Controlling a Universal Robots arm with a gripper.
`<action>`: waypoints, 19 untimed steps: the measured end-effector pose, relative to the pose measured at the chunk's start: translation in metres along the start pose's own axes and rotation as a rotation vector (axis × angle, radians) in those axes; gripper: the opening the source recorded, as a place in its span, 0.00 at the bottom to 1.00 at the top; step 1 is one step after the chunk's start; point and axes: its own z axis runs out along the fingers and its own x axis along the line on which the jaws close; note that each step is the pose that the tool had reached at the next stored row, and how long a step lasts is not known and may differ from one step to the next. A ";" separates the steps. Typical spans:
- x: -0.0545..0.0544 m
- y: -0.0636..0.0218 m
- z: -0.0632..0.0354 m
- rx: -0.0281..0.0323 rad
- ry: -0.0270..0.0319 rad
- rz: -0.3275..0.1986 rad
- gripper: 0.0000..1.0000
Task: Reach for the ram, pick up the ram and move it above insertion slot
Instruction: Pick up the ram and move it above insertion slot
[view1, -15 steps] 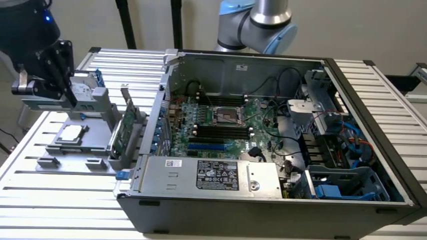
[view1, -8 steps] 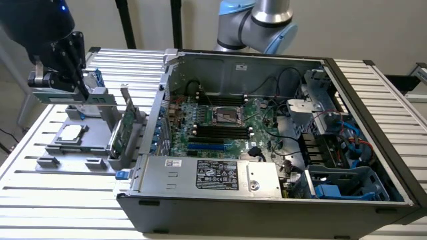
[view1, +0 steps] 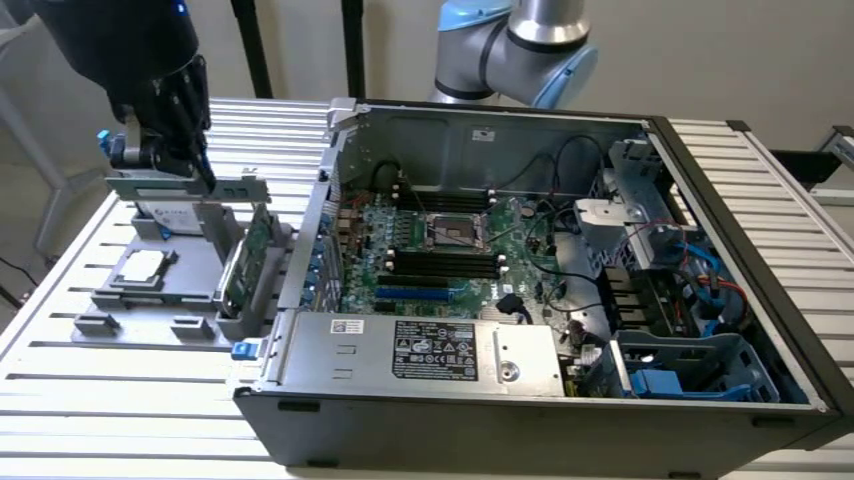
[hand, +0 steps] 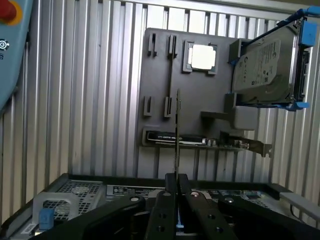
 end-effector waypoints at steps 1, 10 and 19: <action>0.000 -0.0041 -0.0005 0.0000 -0.0034 -0.002 0.13; 0.002 -0.0410 -0.0034 0.0002 -0.0311 -0.016 0.13; 0.005 -0.0815 -0.0043 -0.0004 -0.0373 -0.022 0.13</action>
